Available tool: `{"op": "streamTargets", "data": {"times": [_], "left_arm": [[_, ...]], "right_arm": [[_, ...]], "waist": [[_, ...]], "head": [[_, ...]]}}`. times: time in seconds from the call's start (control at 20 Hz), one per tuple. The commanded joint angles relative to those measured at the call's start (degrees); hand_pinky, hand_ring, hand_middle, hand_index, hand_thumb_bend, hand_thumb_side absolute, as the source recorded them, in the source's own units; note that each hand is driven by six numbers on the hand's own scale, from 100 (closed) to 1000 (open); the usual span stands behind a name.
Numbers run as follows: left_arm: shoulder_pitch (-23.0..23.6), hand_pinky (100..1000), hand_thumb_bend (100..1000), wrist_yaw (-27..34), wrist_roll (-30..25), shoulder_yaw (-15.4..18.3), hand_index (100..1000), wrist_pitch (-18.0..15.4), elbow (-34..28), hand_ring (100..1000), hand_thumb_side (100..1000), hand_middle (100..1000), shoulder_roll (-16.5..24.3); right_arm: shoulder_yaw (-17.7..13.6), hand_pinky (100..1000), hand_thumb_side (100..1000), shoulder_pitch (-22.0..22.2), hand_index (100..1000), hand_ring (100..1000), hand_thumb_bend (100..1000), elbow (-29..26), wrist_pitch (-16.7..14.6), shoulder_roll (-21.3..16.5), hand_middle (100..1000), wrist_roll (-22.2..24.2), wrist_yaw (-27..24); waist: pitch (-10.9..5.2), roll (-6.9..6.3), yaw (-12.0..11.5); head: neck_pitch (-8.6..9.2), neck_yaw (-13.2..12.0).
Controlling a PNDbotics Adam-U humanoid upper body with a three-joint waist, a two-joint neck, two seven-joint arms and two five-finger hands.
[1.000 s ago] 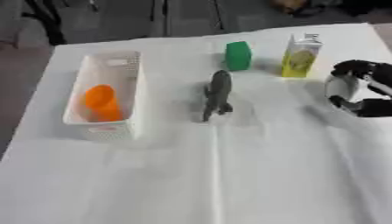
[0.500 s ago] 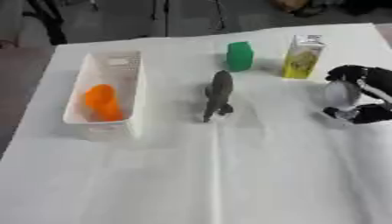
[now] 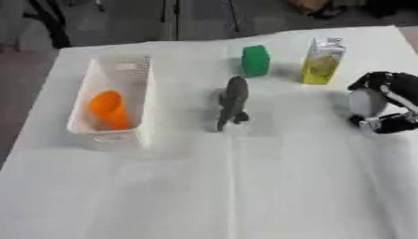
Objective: Pick up objects on the table and place them in the box.
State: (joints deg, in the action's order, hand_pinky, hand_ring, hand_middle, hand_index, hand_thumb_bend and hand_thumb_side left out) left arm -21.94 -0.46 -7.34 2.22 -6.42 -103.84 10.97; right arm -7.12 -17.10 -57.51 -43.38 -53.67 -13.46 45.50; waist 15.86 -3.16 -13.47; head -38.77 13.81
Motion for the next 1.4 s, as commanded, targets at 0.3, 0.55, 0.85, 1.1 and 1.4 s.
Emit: {"op": "streamTargets", "data": {"times": [0.3, 0.55, 0.85, 1.1, 1.4], "left_arm": [[-0.5, 575, 452, 0.2, 0.3, 0.3, 911, 0.1, -0.9, 685, 947, 824, 0.8], [-0.4, 575, 451, 0.2, 0.4, 0.4, 911, 0.2, -0.9, 685, 948, 824, 0.8], [-0.2, 575, 453, 0.2, 0.4, 0.5, 910, 0.3, -1.0, 685, 947, 823, 0.9], [-0.1, 576, 454, 0.1, 0.5, 0.4, 910, 0.3, -1.0, 684, 946, 823, 0.9], [0.0, 576, 455, 0.1, 0.4, 0.2, 910, 0.4, -1.0, 684, 945, 822, 1.1]], "right_arm": [[-2.3, 182, 100, 1.1, 617, 383, 388, -11.9, -0.4, -3.0, 623, -3.1, -6.2], [-3.1, 186, 100, 2.2, 618, 386, 372, -21.5, 0.0, -3.5, 622, -2.0, -9.7], [-3.2, 198, 100, 2.1, 621, 398, 356, -29.5, 1.7, -3.7, 628, 0.2, -14.0], [-2.0, 202, 100, -0.4, 625, 401, 331, -32.8, 2.8, -4.1, 633, 1.1, -19.3], [0.3, 208, 100, -4.6, 622, 408, 308, -36.5, 4.3, -5.4, 636, 2.6, -26.0]], "waist": [[-0.3, 1.4, 0.6], [-0.54, 1.69, 1.1], [-0.94, 2.05, 1.1], [-1.4, 2.28, 1.1], [-2.08, 2.39, 0.7]], "head": [[0.37, -0.5], [0.31, -0.7], [0.37, -0.4], [0.28, -0.1], [0.13, 0.2]]}}
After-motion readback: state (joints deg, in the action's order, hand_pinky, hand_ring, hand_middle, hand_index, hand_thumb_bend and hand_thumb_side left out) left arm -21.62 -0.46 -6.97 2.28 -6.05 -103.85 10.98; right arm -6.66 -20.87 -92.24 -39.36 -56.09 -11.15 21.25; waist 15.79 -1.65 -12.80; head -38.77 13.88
